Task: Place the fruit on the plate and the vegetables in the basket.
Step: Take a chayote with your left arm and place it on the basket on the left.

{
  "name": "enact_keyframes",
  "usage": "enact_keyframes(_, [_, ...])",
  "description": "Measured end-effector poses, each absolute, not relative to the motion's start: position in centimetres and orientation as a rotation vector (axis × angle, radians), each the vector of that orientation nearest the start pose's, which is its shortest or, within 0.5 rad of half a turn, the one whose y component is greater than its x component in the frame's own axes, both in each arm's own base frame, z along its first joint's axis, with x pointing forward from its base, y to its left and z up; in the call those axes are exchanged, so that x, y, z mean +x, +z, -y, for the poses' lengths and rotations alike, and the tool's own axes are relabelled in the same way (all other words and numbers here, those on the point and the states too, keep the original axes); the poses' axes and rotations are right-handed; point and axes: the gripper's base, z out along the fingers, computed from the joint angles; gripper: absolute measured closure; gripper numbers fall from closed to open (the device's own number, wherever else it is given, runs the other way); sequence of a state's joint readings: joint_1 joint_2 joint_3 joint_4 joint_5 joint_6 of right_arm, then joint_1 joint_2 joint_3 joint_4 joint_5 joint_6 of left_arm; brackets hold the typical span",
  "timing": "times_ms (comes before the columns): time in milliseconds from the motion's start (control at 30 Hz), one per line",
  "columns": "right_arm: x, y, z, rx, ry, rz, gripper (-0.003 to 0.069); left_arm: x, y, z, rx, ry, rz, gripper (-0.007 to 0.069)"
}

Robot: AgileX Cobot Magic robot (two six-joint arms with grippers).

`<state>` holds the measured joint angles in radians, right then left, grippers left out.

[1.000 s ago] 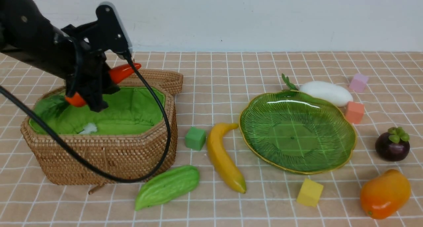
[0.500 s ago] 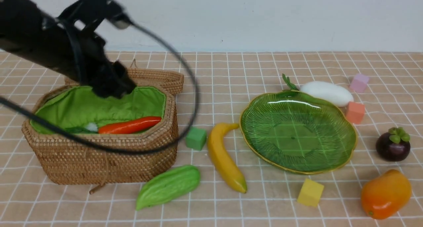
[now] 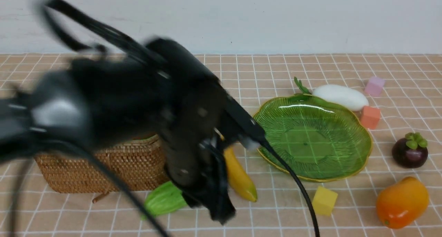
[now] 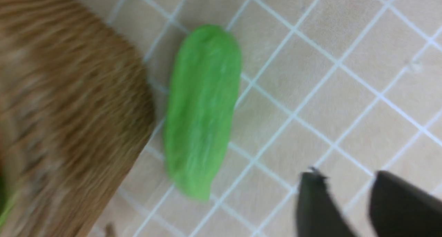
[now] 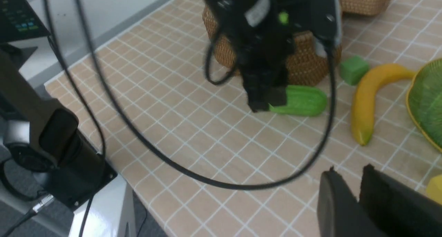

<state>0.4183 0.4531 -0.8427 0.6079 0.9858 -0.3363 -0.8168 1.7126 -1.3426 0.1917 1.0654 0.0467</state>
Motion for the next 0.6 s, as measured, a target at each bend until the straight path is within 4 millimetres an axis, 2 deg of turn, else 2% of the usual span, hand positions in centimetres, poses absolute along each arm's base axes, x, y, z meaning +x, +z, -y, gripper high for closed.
enact_keyframes(33, [2.7, 38.3, -5.9, -0.706, 0.78, -1.891, 0.0525, 25.1, 25.2, 24.5, 1.311, 0.136, -2.557, 0.026])
enact_keyframes(67, [2.7, 38.3, -5.9, -0.707, 0.781, -1.891, 0.0525, 25.2, 25.0, 24.5, 1.313, 0.14, -2.557, 0.0251])
enact_keyframes(133, [2.7, 38.3, -5.9, -0.707, 0.781, -1.893, 0.0523, 26.3, 23.0, 24.9, 1.36, 0.24, -2.536, 0.0137])
enact_keyframes(267, [2.7, 38.3, -5.9, -0.707, 0.782, -1.895, 0.0519, 27.3, 21.0, 25.1, 1.388, 0.358, -2.512, 0.0046])
enact_keyframes(367, [2.7, 38.3, -5.9, -0.708, 0.782, -1.896, 0.0518, 27.7, 20.2, 25.3, 1.388, 0.375, -2.502, 0.0036])
enact_keyframes(600, [2.7, 38.3, -5.9, -0.708, 0.782, -1.896, 0.0518, 28.4, 20.4, 25.5, 1.391, 0.417, -2.419, 0.0046])
